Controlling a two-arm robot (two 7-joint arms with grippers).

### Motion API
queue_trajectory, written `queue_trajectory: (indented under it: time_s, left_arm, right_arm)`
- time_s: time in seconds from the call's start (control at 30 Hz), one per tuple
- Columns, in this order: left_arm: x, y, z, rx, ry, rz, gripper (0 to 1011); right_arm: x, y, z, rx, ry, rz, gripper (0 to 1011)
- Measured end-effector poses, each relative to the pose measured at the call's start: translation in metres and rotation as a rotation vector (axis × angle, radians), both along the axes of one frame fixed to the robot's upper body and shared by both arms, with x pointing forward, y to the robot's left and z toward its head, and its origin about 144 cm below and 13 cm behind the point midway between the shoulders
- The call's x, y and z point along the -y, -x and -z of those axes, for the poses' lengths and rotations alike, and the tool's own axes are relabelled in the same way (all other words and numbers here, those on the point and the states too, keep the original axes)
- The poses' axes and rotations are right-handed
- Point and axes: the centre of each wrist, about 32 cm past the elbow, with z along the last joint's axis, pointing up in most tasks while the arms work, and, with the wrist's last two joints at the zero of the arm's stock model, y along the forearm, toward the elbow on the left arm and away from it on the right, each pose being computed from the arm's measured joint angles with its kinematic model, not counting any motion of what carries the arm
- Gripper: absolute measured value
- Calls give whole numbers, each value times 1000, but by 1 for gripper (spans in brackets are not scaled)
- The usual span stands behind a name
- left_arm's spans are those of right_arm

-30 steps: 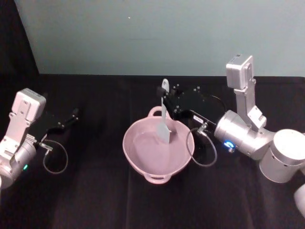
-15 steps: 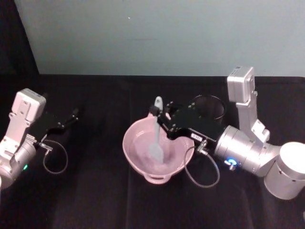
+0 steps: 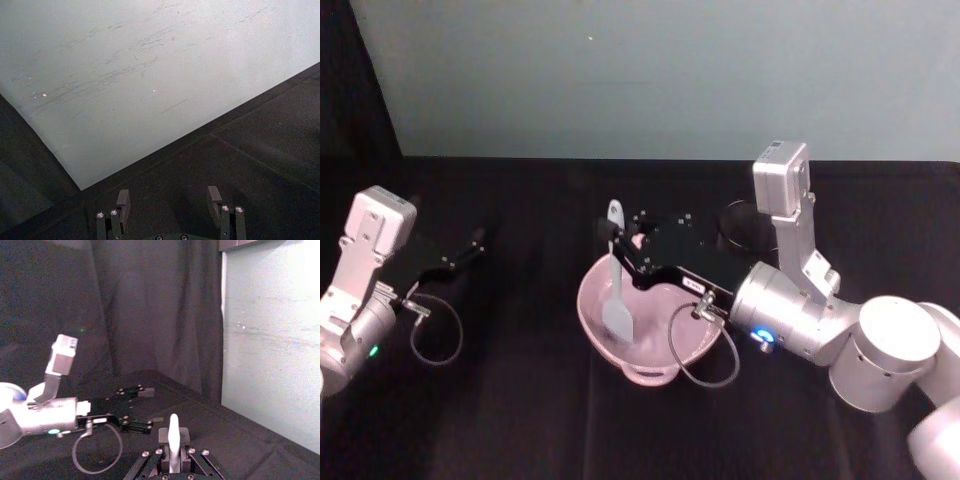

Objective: Use the one hand to pick up the spoon and stir the clear water in the bowl.

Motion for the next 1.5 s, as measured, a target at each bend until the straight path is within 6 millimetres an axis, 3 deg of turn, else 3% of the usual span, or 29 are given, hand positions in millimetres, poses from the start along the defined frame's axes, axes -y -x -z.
queue_trajectory:
  time_s: [0.37, 0.7, 1.07, 1.5]
  left_arm:
    - [0, 0, 0, 0, 0, 0, 1011]
    - [0, 0, 0, 0, 0, 0, 1011]
    - [0, 0, 0, 0, 0, 0, 1011]
    - [0, 0, 0, 0, 0, 0, 1011]
  right_arm:
    - [-4, -28, 13, 46, -10, 89, 119]
    - [9, -32, 14, 74, 20, 158, 119]
    - [26, -9, 6, 57, 40, 151, 120]
    - [11, 18, 6, 27, -11, 60, 120]
